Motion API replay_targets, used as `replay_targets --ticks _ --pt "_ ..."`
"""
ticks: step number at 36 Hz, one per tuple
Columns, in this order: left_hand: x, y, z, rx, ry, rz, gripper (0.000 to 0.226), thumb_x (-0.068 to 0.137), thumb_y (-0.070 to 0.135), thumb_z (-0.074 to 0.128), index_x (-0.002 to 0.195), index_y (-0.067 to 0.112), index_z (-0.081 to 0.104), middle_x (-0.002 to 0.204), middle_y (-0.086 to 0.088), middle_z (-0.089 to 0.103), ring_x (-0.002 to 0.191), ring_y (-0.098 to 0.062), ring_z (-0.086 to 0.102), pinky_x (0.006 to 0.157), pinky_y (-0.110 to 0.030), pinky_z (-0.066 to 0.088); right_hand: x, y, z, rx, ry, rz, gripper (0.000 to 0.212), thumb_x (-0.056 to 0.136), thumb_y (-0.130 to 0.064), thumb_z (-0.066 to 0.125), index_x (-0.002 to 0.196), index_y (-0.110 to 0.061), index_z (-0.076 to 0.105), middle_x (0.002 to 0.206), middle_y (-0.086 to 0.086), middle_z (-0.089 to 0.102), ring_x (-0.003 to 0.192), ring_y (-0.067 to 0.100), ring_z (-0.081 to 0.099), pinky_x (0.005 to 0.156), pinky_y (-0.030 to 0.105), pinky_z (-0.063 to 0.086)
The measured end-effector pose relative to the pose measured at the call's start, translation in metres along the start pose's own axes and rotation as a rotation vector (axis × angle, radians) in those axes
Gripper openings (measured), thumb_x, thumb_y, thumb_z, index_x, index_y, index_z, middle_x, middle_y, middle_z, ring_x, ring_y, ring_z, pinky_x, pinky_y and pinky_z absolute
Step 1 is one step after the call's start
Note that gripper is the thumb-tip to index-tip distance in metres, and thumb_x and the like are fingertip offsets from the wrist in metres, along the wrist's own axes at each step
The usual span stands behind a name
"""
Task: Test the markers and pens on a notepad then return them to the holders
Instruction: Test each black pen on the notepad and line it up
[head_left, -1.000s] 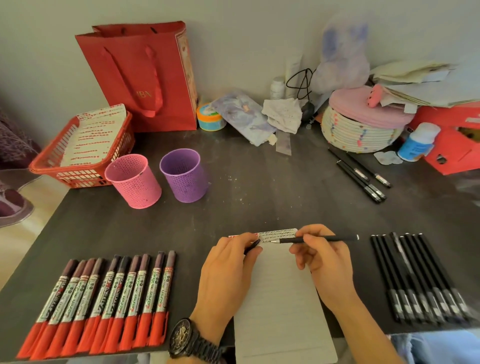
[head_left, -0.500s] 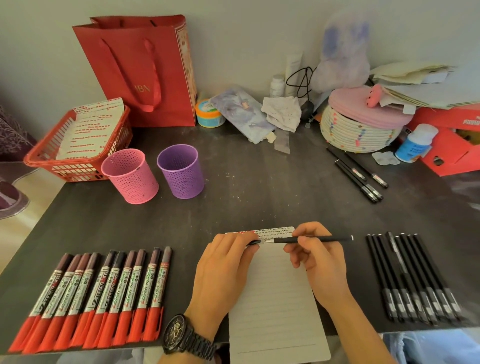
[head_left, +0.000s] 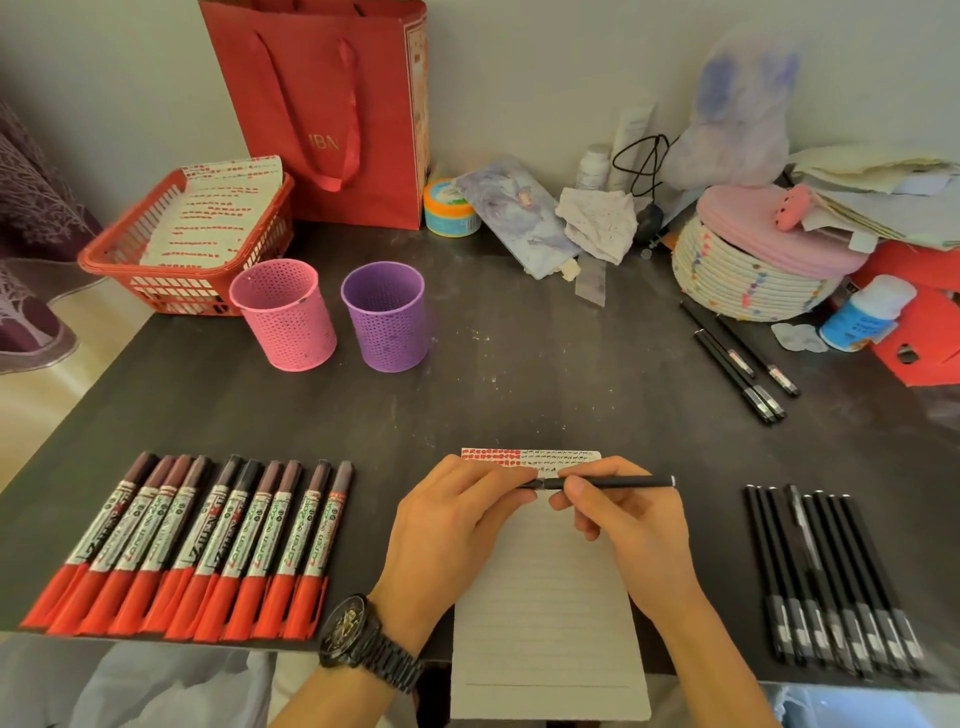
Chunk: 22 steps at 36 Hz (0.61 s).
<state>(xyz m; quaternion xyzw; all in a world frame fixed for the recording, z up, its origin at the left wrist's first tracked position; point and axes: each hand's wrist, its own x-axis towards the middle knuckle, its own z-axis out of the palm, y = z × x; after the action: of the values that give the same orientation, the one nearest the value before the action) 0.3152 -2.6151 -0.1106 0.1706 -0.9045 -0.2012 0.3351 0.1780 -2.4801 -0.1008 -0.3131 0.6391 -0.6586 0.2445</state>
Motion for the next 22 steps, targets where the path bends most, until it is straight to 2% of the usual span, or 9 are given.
replay_targets --ticks 5,12,15,19,21,22 --pt "0.0 0.0 0.001 0.009 0.02 0.03 0.028 0.096 0.035 0.058 0.111 0.02 0.075 0.108 0.006 0.072 0.091 -0.012 0.063 0.079 -0.021 0.052 0.001 -0.002 0.001 -0.036 -0.007 -0.005 0.018 0.087 -0.026 0.07 0.1 -0.014 0.073 0.081 0.008 0.077 0.059 0.014 0.065 0.052 0.021 0.051" --pt "-0.001 0.003 0.0 0.039 0.018 0.05 0.026 0.096 0.033 0.058 0.111 0.02 0.075 0.105 0.004 0.073 0.089 -0.017 0.065 0.07 -0.03 0.056 0.0 -0.004 0.001 -0.096 -0.025 0.006 0.024 0.085 -0.029 0.067 0.103 -0.015 0.073 0.084 0.006 0.078 0.06 0.017 0.066 0.052 0.023 0.053" --pt "-0.003 0.002 0.0 0.065 -0.005 0.07 0.027 0.097 0.032 0.057 0.114 0.02 0.074 0.107 0.003 0.072 0.091 -0.017 0.064 0.072 -0.029 0.056 -0.001 -0.007 0.001 -0.115 -0.033 0.008 0.025 0.085 -0.031 0.067 0.104 -0.017 0.073 0.085 0.005 0.078 0.063 0.019 0.068 0.053 0.023 0.054" --pt "-0.003 0.001 0.0 0.082 -0.042 0.057 0.025 0.095 0.031 0.063 0.117 0.024 0.071 0.108 0.006 0.071 0.095 -0.015 0.062 0.07 -0.029 0.057 -0.001 -0.011 0.006 -0.151 -0.039 0.014 0.018 0.084 -0.036 0.069 0.1 -0.029 0.075 0.084 0.002 0.078 0.066 0.02 0.069 0.054 0.022 0.053" --pt "-0.002 0.002 0.0 0.093 -0.066 0.053 0.025 0.096 0.034 0.06 0.118 0.027 0.07 0.108 0.008 0.07 0.096 -0.013 0.062 0.069 -0.028 0.057 0.0 -0.012 0.009 -0.171 -0.057 0.013 0.009 0.088 -0.03 0.071 0.094 -0.034 0.075 0.082 0.002 0.077 0.067 0.019 0.069 0.055 0.022 0.054" --pt "-0.001 0.003 -0.001 0.096 -0.08 0.042 0.027 0.097 0.036 0.056 0.119 0.028 0.069 0.109 0.01 0.069 0.097 -0.012 0.062 0.07 -0.028 0.057 0.0 -0.012 0.009 -0.179 -0.059 0.008 0.012 0.09 -0.024 0.071 0.093 -0.036 0.074 0.082 0.002 0.076 0.066 0.018 0.068 0.056 0.022 0.054"
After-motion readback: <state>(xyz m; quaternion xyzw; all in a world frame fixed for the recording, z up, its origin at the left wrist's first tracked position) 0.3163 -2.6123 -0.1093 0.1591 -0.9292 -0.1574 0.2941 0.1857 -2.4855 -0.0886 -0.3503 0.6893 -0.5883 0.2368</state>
